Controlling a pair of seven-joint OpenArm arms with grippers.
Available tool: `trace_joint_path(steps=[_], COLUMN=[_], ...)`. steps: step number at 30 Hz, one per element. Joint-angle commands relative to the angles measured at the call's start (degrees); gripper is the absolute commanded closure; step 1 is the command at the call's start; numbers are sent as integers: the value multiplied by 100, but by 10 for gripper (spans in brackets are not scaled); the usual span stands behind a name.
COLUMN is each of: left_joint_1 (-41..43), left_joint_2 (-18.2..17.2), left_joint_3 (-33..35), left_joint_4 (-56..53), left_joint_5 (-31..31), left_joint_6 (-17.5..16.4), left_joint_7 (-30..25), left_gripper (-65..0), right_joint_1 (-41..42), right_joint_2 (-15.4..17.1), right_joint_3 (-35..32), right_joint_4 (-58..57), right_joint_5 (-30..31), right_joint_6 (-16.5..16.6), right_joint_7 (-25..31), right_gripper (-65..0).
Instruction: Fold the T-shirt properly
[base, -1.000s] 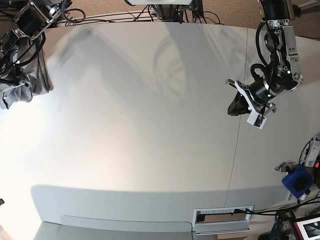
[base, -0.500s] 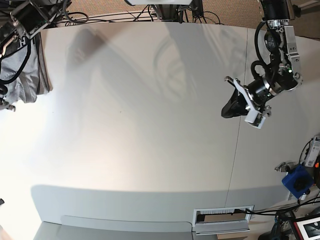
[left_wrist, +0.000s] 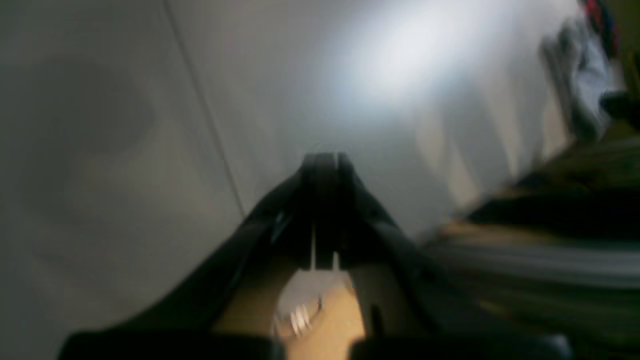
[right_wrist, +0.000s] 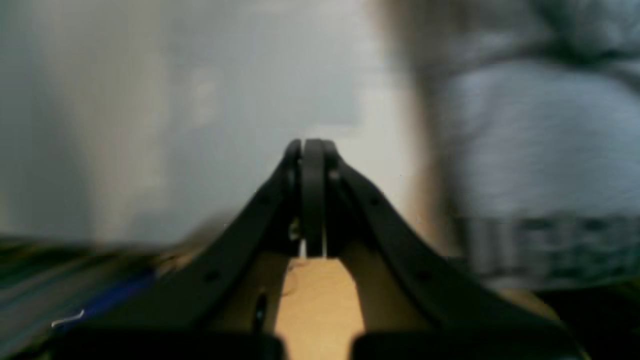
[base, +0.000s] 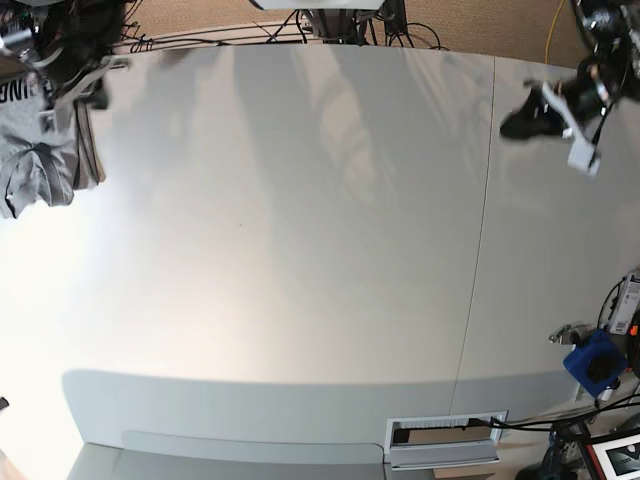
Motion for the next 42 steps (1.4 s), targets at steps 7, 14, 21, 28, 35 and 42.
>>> trace_joint_path(steps=[7, 14, 21, 28, 35, 42], left_joint_1=[1641, 2973, 1749, -361, -1661, -2155], left_joint_2=[-787, -1458, -1303, -122, 1104, 1631], left_joint_3=[-37, 761, 3346, 5744, 7141, 7219], left_joint_4=[-232, -1069, -2896, -5053, -6516, -7263], left_joint_5=[-925, -925, 2022, 5121, 5694, 5696], left_joint_6=[-3, -3, -3, 804, 3182, 3464], left_joint_7=[515, 197, -2916, -6092, -6599, -6843], left_gripper=[0, 0, 0, 0, 0, 0], right_joint_1=[-1202, -1847, -706, 1502, 2664, 2712], right_joint_2=[334, 1016, 1840, 1598, 857, 468], right_joint_3=[37, -479, -2857, -4588, -5392, -5556], right_joint_4=[28, -1110, -4839, -8467, -9425, -9895], right_joint_5=[997, 815, -1128, -2811, -3853, -3847], right_joint_6=[34, 34, 34, 34, -2341, -3067], right_joint_7=[-189, -189, 1034, 4819, 6022, 5958], right_gripper=[0, 0, 0, 0, 0, 0])
